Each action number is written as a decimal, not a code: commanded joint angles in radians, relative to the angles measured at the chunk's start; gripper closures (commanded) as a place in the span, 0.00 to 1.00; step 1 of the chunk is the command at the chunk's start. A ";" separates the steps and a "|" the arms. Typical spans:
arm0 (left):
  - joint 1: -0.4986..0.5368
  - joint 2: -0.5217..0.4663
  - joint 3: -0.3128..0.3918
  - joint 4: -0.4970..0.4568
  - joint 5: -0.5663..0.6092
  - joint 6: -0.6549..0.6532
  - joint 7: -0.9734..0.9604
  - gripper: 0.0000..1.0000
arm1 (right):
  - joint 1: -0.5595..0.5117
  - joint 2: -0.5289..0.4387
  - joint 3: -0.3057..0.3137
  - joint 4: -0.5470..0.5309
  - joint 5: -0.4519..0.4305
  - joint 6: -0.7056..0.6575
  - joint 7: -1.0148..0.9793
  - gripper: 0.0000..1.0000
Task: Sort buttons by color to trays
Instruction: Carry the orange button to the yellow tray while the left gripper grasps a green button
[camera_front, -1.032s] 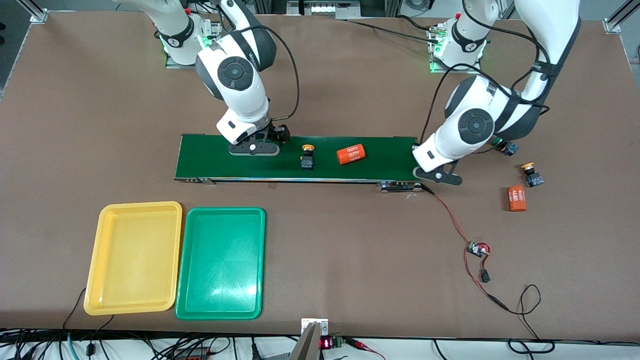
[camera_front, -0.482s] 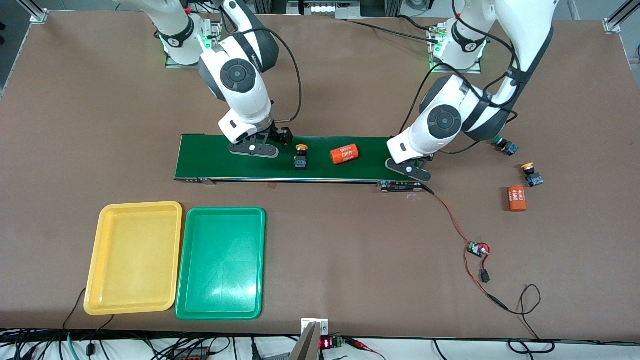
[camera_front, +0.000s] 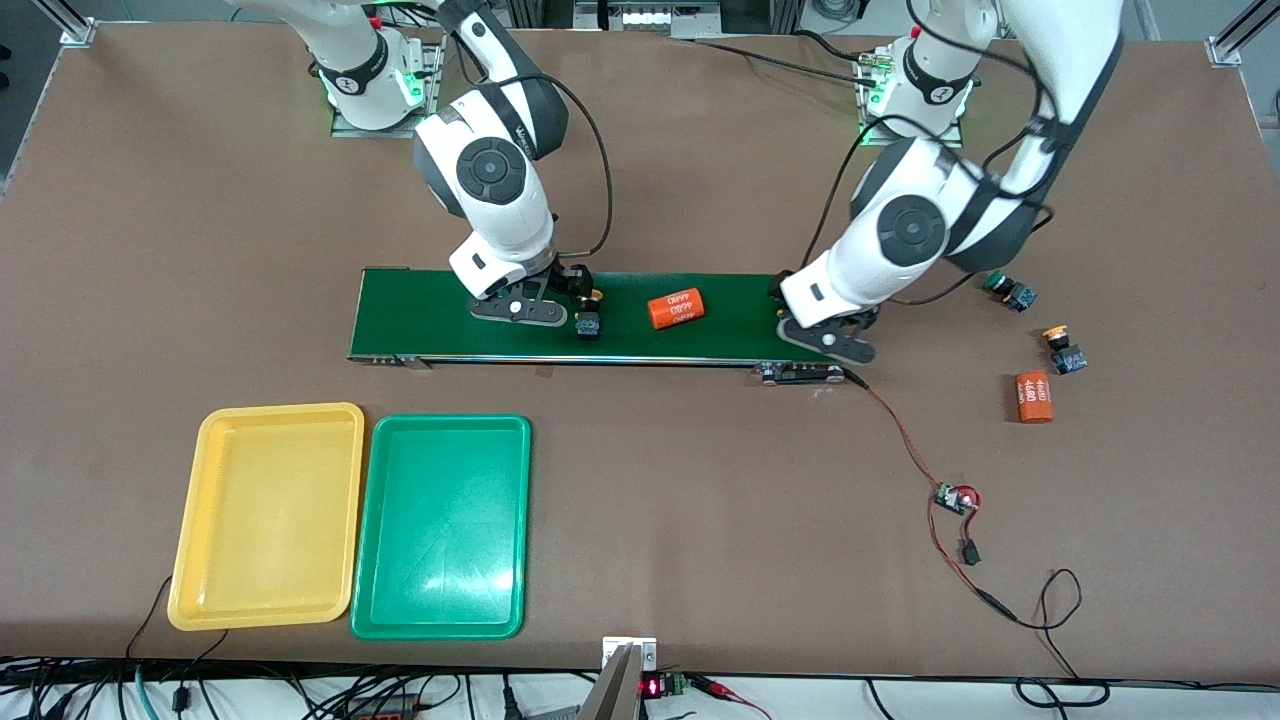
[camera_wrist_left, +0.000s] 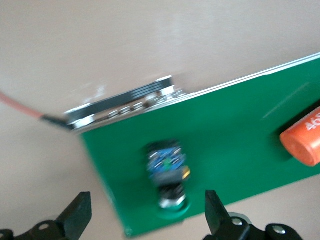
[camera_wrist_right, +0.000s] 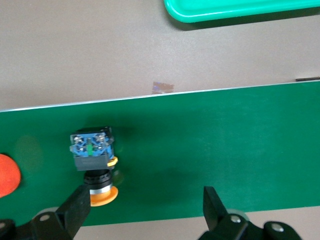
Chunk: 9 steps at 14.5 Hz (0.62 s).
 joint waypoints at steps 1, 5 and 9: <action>0.133 -0.066 0.050 -0.029 -0.034 -0.106 0.041 0.00 | 0.011 0.026 -0.005 0.036 0.004 -0.001 0.013 0.00; 0.288 -0.040 0.161 -0.064 -0.034 -0.128 0.041 0.00 | 0.020 0.046 -0.005 0.047 0.002 0.001 0.007 0.00; 0.382 -0.040 0.188 -0.131 -0.032 -0.122 0.027 0.00 | 0.035 0.075 -0.004 0.047 -0.001 0.013 0.004 0.00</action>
